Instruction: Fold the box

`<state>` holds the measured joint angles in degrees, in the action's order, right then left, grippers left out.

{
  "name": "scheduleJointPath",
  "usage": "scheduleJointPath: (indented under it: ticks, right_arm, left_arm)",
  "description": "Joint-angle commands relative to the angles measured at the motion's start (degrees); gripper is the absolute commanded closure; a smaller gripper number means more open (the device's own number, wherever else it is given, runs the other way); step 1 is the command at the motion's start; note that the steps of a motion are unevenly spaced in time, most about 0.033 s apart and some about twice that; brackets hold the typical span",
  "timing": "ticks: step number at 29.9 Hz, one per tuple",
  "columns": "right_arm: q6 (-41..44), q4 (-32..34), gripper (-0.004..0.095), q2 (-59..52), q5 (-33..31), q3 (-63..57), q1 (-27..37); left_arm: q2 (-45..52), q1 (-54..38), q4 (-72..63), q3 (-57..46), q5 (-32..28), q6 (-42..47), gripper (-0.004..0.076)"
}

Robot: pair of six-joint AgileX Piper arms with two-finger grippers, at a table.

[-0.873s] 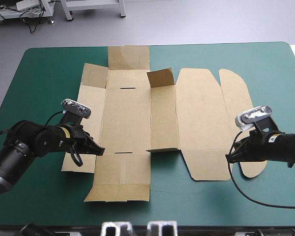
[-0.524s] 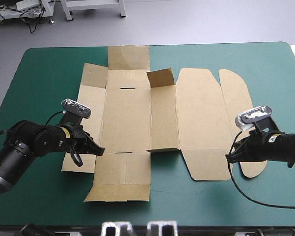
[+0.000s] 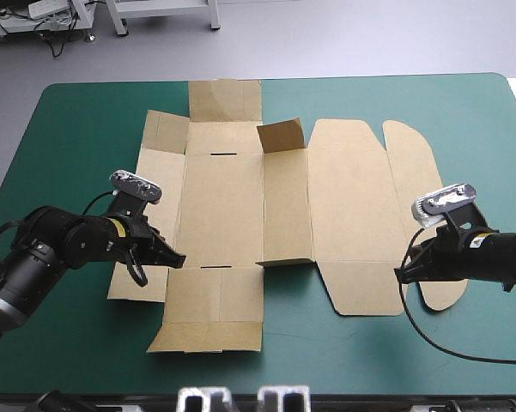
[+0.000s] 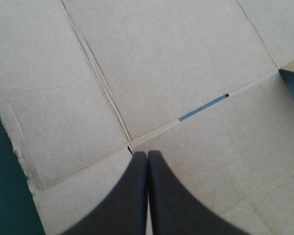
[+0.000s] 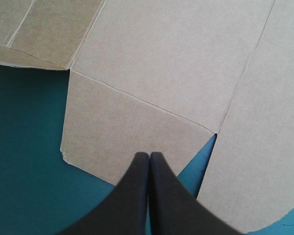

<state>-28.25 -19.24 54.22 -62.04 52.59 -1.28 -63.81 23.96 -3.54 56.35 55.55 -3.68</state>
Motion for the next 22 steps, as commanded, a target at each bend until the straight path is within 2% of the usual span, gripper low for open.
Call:
scheduleJointPath:
  ticks: [1, 5, 8, 11, 13, 20, 22]
  right_arm:
    - [-0.5, -1.3, 0.0923, -0.7, 2.2, 1.2, -0.1]
    - [-0.7, -1.3, 0.0923, -0.7, 2.6, 1.2, -0.1]
    - [-0.7, -1.3, 0.0923, -0.7, 2.7, 1.2, -0.1]
    - [-0.7, -1.3, 0.0923, -0.7, 3.1, 1.2, -0.1]
    - [-0.7, -1.3, 0.0923, -0.7, 3.3, 1.2, -0.1]
    - [-0.7, -1.3, 0.0923, -0.7, 4.8, 1.2, -0.1]
    - [-0.7, -1.3, 0.0923, -0.7, 5.0, 1.2, -0.1]
  left_arm:
    - [-2.4, 0.2, -1.0, 4.0, -3.9, 0.4, 0.0723]
    - [-7.8, -1.0, -4.5, 8.2, -4.0, -1.6, 0.0708]
    - [-11.1, -5.9, -15.6, 10.5, -2.4, -11.4, 0.0708]
    - [-13.1, -14.9, -30.3, 11.1, 3.0, -25.1, 0.0708]
    - [-13.3, -20.9, -37.1, 11.1, 6.8, -30.5, 0.0709]
    - [-13.3, -40.3, -38.6, 11.1, 16.0, -32.9, 0.0706]
    - [-13.3, -43.7, -38.5, 11.1, 17.0, -32.9, 0.0671]
